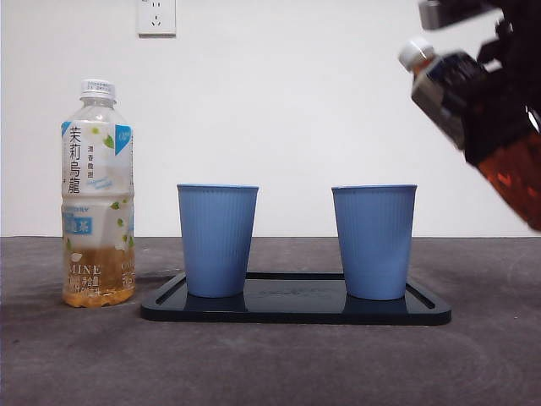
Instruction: Pour the drink into the cup
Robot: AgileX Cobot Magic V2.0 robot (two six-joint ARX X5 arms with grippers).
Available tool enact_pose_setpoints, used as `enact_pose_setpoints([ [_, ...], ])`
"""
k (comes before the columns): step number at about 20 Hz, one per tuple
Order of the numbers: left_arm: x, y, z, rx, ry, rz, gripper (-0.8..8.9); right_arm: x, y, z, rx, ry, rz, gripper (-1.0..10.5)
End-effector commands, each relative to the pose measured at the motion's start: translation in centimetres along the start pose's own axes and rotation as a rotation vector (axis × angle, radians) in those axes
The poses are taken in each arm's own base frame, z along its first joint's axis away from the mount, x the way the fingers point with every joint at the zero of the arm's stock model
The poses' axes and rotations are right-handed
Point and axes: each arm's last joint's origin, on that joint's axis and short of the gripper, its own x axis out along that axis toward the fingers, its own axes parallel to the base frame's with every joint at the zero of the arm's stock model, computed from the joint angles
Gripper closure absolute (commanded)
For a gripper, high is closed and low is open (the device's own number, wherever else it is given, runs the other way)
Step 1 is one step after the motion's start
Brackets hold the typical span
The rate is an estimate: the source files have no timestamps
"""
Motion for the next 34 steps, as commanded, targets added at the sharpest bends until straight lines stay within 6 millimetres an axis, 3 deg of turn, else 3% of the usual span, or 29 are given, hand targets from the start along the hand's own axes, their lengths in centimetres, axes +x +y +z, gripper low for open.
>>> enact_pose_setpoints([
  [1,-0.1,-0.1,0.2,0.026,-0.007,-0.005,3.27,-2.0,-0.2,2.2,-0.100,-0.051,-0.052,7.5],
  [5,-0.1,-0.1,0.2,0.027,-0.007,-0.005,3.27,-3.5,0.0,2.6,-0.312,0.023,-0.179,7.5],
  [9,-0.1,-0.1,0.2,0.027,-0.007,-0.005,3.27,-3.8,0.6,2.6,-0.463,0.053,-0.241,7.5],
  [17,-0.1,-0.1,0.2,0.027,-0.010,-0.005,3.27,-1.4,3.0,2.3,-0.732,0.187,-0.317,7.5],
  [23,-0.1,-0.1,0.2,0.028,-0.011,-0.005,3.27,0.8,4.2,2.2,-0.835,0.287,-0.448,7.5],
  [34,-0.1,-0.1,0.2,0.028,-0.012,-0.006,3.27,1.1,4.2,2.3,-0.950,0.354,-0.542,7.5],
])
